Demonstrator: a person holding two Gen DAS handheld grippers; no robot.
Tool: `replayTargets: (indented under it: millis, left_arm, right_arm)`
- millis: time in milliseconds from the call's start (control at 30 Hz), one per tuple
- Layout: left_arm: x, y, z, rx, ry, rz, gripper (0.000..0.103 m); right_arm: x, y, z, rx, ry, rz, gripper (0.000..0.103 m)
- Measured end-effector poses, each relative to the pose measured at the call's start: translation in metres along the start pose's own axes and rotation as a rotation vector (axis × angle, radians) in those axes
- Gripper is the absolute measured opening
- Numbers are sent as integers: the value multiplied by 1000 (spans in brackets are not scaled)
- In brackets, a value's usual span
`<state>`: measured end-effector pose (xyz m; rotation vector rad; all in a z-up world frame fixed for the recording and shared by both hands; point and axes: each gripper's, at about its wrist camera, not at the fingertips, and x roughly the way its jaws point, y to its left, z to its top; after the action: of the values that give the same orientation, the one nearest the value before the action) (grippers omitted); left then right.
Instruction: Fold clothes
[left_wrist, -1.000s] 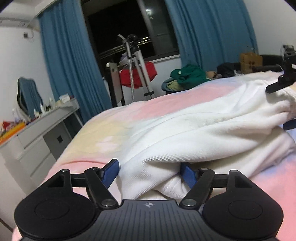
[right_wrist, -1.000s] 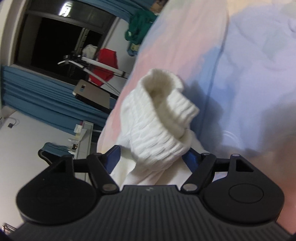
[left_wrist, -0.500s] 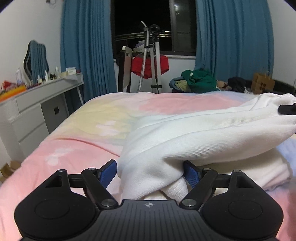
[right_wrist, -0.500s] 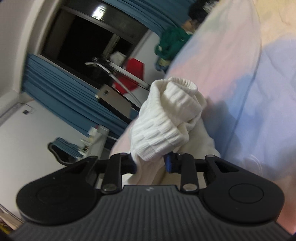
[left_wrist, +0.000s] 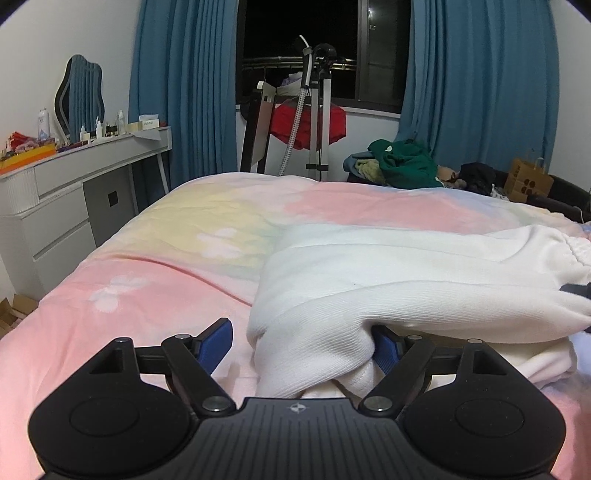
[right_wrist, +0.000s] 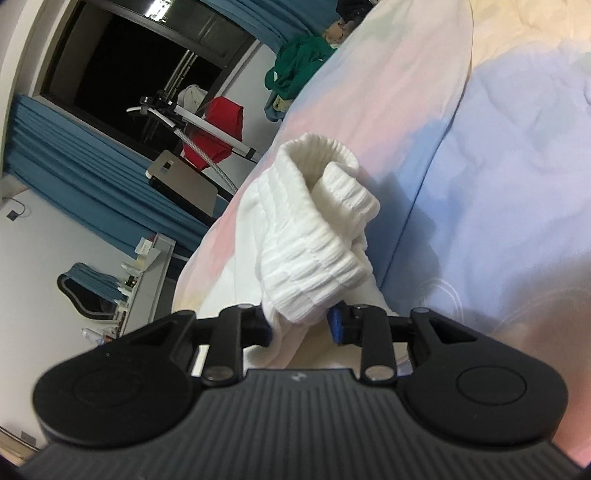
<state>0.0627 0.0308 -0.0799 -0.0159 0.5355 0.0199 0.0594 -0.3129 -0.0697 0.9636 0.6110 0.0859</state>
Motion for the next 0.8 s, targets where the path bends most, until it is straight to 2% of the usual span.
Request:
replayTargets:
  millis: [300, 367, 433, 500, 567, 633, 667, 733, 800]
  left_arm:
    - [1, 8, 4, -66, 25, -4, 83]
    - [0, 8, 4, -74, 29, -4, 83]
    - [-1, 7, 4, -72, 29, 1, 83]
    - [-1, 5, 4, -65, 28, 8, 83]
    - [-2, 3, 3, -62, 26, 13, 83]
    - [-2, 2, 4, -60, 25, 18, 83]
    - [-2, 2, 4, -61, 26, 19, 83]
    - [-1, 2, 4, -69, 31, 19, 84]
    - [-1, 3, 4, -75, 35, 19, 85]
  right_arm:
    - [0, 2, -3, -66, 40, -30, 38]
    - [-3, 5, -4, -80, 31, -48, 42]
    - [-8, 10, -5, -96, 6, -87, 54]
    - [-14, 16, -6, -128, -24, -114, 57]
    - [-9, 17, -7, -155, -14, -137, 59]
    - [2, 9, -6, -133, 17, -166, 73]
    - [8, 5, -5, -122, 31, -181, 75]
    - [19, -5, -4, -74, 58, -170, 87]
    - [30, -15, -2, -6, 86, -124, 90]
